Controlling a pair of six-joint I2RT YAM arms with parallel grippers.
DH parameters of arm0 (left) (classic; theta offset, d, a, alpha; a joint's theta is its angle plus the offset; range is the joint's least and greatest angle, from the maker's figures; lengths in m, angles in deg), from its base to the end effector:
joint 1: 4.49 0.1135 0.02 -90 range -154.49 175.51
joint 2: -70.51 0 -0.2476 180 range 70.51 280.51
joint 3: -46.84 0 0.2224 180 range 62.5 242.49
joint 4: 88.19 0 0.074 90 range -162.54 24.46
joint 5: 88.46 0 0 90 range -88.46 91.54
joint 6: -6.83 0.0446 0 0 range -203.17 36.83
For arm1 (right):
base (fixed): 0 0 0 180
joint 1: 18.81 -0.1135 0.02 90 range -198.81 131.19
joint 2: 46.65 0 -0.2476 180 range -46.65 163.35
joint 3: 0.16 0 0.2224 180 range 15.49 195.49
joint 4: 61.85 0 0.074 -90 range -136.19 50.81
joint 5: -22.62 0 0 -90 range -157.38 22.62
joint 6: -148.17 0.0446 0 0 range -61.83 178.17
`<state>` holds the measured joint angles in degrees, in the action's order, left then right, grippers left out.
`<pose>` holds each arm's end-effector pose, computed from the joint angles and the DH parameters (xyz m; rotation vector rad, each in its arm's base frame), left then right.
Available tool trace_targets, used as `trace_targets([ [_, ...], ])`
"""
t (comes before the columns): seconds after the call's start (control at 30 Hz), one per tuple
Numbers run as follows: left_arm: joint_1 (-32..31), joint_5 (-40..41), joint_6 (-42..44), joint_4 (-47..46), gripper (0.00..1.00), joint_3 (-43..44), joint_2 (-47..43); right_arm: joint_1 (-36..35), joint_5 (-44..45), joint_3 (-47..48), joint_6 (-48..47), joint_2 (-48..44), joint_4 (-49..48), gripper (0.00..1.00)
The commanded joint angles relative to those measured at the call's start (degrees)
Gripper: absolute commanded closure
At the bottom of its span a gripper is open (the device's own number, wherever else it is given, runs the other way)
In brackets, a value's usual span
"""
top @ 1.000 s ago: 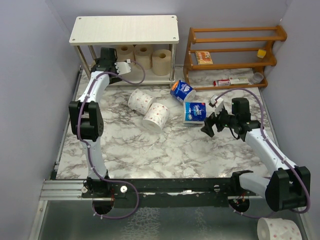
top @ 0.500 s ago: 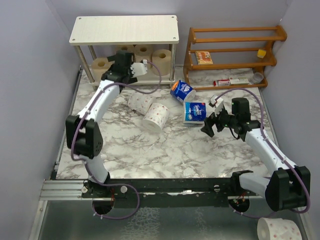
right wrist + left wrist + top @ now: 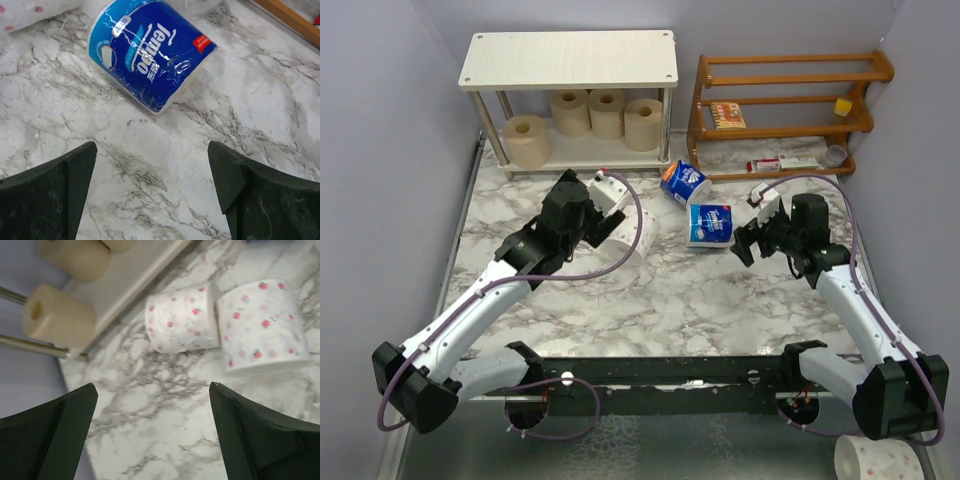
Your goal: Place and organize the paper towels onto the shelf
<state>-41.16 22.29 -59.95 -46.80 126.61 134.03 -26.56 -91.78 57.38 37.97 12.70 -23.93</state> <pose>0.1922 -0.1234 0.3482 0.7857 1.8234 0.2119 0.1999 0.0458 0.2462 -0.7493 2.0851 0.3616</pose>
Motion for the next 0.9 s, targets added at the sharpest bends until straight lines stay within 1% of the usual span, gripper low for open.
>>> trace_targets([
  [0.0, -0.07, -7.27, -18.26, -9.67, 0.01, -9.25, -6.45, 0.45, 1.82, 5.94, 4.76, 0.78, 2.34, 0.05],
  [0.1, 0.00, -10.52, -21.08, -16.25, 0.01, -15.85, -9.09, 0.45, -3.53, 8.52, 7.36, 3.02, 5.94, 0.05],
  [0.17, -0.01, -10.68, -22.86, -17.34, 0.01, -17.61, -9.41, 0.45, -3.94, 8.67, 9.68, 4.39, 5.99, 0.07],
  [0.27, 0.55, -9.42, -25.70, -13.87, 0.01, -14.93, -6.78, 0.46, -5.15, 7.95, 11.41, 6.73, 5.31, 0.10],
  [0.33, 1.07, -9.53, -27.00, -14.76, 0.01, -15.85, -5.99, 0.45, -7.50, 7.63, 11.75, 8.43, 5.21, 0.10],
  [0.4, 1.41, -8.48, -27.77, -13.68, 0.01, -15.18, -5.37, 0.50, -9.10, 7.26, 11.53, 9.88, 4.71, 0.10],
  [0.5, 1.64, -3.50, -28.54, -14.19, 0.01, -16.40, -6.20, 0.45, -9.00, 7.52, 11.00, 12.08, 4.04, 0.10],
  [0.63, 1.98, 2.13, -28.56, -11.46, 0.02, -15.42, -4.11, 0.45, -8.80, 7.63, 11.02, 14.92, 1.69, 0.10],
  [0.73, 2.57, 2.45, -28.51, -11.12, 0.02, -15.26, -3.86, 0.45, -10.17, 8.08, 11.24, 17.81, -0.32, 0.11],
  [0.87, 3.65, -1.75, -28.17, -13.94, 0.01, -17.05, -5.83, 0.46, -12.02, 9.95, 10.69, 22.47, -2.40, 0.11],
])
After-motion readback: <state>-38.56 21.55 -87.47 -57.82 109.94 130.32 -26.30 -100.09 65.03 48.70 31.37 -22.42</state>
